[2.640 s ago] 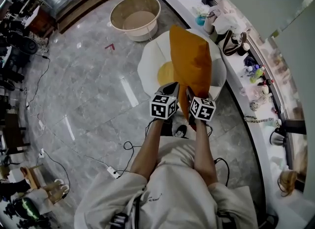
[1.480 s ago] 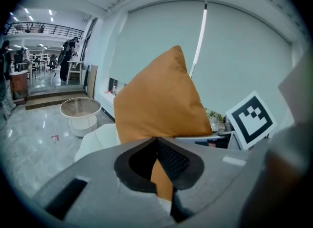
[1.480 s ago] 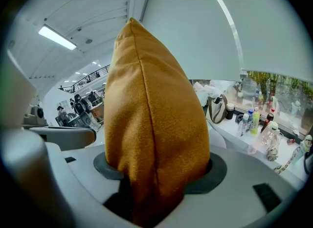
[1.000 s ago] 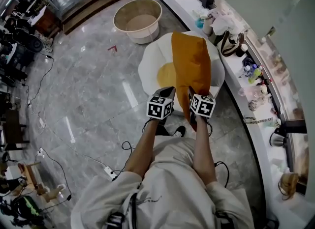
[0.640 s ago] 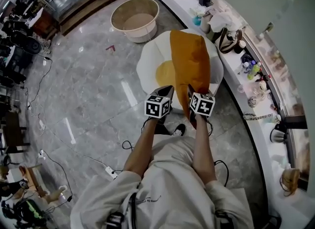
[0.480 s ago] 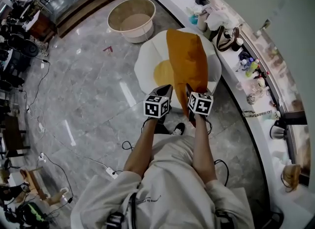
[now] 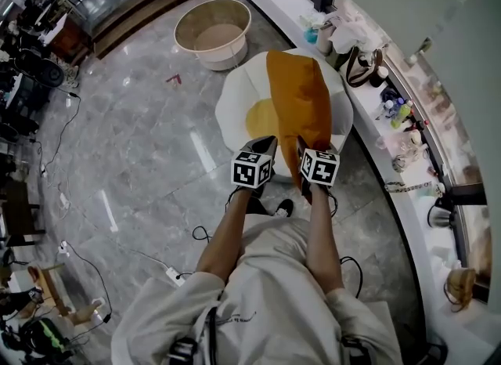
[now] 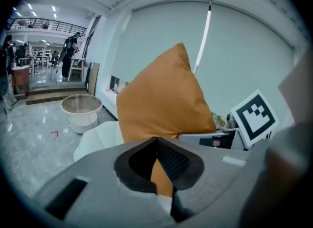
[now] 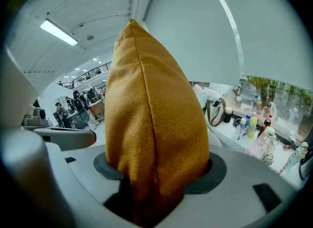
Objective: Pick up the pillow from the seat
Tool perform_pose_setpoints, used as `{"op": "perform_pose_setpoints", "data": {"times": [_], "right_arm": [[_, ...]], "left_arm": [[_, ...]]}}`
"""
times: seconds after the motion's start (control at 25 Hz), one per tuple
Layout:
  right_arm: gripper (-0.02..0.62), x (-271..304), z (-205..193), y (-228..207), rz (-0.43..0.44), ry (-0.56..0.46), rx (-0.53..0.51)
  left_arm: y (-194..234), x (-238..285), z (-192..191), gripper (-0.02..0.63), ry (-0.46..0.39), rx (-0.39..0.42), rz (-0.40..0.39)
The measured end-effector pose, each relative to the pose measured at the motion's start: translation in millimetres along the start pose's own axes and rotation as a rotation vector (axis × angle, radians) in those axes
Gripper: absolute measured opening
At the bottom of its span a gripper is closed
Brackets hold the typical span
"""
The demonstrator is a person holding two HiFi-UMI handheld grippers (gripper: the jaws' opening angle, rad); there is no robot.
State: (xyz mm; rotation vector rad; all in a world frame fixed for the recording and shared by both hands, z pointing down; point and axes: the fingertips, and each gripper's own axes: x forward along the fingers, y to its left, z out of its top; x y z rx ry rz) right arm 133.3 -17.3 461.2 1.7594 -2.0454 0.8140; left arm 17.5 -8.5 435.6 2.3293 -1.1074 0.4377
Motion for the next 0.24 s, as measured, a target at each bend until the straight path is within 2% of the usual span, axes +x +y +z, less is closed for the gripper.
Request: {"op": "perform_pose_setpoints", "data": {"times": [0.24], "right_arm": [[0.307, 3.0, -2.0, 4.8, 0.017, 0.003, 0.005]], "left_arm": [[5.0, -1.9, -3.5, 0.009, 0.015, 0.008, 0.012]]}}
